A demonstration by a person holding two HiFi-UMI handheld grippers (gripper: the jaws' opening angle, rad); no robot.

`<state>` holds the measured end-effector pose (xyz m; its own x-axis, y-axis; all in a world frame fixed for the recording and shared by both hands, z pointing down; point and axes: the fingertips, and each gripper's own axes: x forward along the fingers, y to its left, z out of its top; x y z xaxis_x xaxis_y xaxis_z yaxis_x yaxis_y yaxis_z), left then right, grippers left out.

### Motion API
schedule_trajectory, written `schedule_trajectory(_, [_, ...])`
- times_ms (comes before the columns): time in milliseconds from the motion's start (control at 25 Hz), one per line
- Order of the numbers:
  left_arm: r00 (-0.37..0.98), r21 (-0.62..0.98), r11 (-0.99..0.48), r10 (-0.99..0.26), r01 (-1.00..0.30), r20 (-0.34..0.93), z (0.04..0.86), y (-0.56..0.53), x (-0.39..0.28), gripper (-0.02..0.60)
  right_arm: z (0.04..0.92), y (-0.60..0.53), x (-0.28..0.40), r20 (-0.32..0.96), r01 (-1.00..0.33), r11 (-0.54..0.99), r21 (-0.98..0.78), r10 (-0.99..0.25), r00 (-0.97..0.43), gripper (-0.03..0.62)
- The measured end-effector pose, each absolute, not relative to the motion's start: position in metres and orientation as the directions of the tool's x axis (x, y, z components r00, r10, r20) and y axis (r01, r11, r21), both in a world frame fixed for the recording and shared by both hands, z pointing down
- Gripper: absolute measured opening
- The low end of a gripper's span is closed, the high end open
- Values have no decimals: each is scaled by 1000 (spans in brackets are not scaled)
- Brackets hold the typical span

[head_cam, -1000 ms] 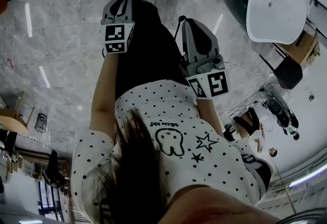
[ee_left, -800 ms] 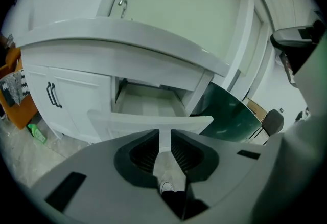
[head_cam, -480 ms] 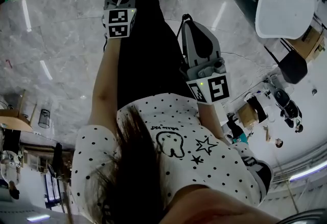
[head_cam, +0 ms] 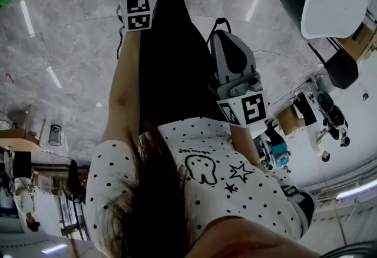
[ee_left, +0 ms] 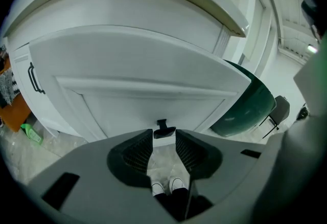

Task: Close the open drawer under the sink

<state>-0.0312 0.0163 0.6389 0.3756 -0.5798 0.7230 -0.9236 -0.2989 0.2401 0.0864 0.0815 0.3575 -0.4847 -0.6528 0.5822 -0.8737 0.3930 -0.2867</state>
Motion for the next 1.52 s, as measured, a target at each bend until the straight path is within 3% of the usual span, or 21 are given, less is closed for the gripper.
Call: schedule_trajectory(1520, [366,241,-283,-583,-928,726,656,12,-26,124,395,79,101,626,-901,313,-300,-648,-434,15])
